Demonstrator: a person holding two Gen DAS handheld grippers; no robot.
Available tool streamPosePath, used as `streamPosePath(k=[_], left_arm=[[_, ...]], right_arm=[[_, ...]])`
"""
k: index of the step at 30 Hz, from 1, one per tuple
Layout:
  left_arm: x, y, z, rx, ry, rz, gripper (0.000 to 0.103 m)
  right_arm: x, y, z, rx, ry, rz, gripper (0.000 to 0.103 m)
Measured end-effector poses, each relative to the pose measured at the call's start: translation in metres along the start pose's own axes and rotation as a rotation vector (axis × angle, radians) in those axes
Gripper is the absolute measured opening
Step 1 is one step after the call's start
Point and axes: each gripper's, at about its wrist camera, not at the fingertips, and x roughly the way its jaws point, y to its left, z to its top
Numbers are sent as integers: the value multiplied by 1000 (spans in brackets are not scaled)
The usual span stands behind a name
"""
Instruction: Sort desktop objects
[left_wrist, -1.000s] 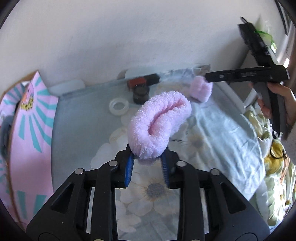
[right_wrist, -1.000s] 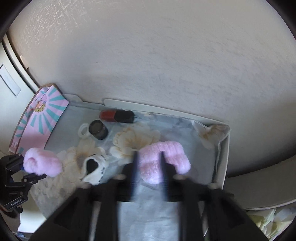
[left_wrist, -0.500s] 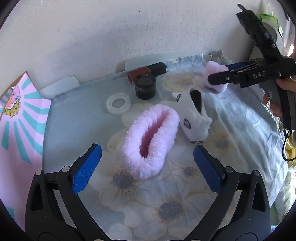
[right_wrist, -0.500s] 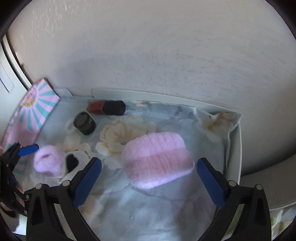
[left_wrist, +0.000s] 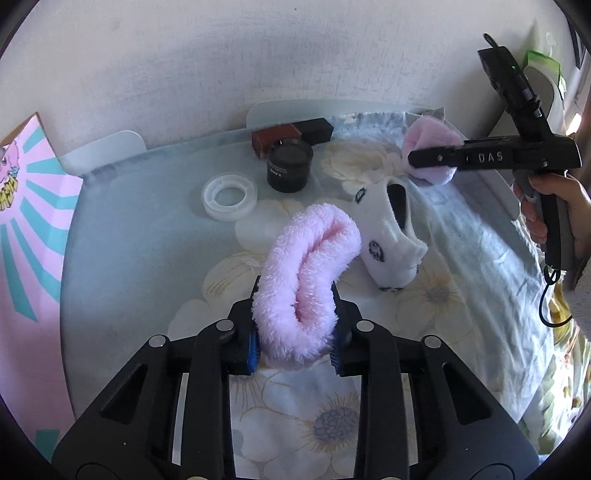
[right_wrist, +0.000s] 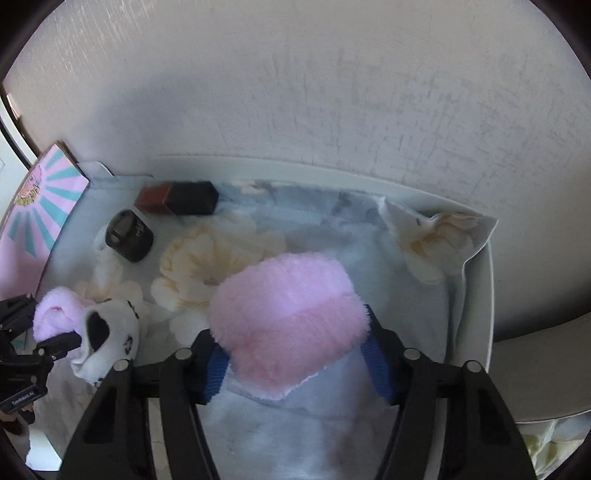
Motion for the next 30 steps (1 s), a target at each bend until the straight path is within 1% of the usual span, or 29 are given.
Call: streamPosePath(k=[1, 2, 3, 5, 8, 13, 17, 19, 22, 27, 30], left_arm=[[-3, 1, 1, -5, 1, -1, 25], [-7, 2, 2, -10, 1, -5, 25], [-14, 3, 4, -20, 2, -11, 25], [-26, 4, 9, -34, -3, -14, 25], [-57, 8, 20, -51, -26, -15, 25], [-116, 20, 37, -55, -56, 1, 25], [-157, 39, 46, -67, -59, 10, 25], [-173, 52, 49, -74, -63, 17, 25], [-203, 74, 46, -87, -81, 52, 25], [-236, 114, 33, -121, -91, 131, 25], [-244, 140, 19, -164, -74, 177, 25]], right_arm=[[-4, -2, 1, 7, -10, 1, 37], [-10, -4, 3, 17, -22, 8, 32], [-15, -5, 4, 23, -24, 15, 25], [-25, -4, 7, 24, -24, 22, 25], [-47, 5, 12, -1, -26, 22, 24], [-88, 35, 24, -46, -18, 53, 24], [-117, 74, 47, -111, -13, 81, 24], [-120, 93, 57, -140, -8, 101, 24], [-129, 132, 74, -194, -9, 133, 24], [-122, 207, 100, -278, -2, 173, 24], [-111, 251, 111, -321, 17, 238, 24]])
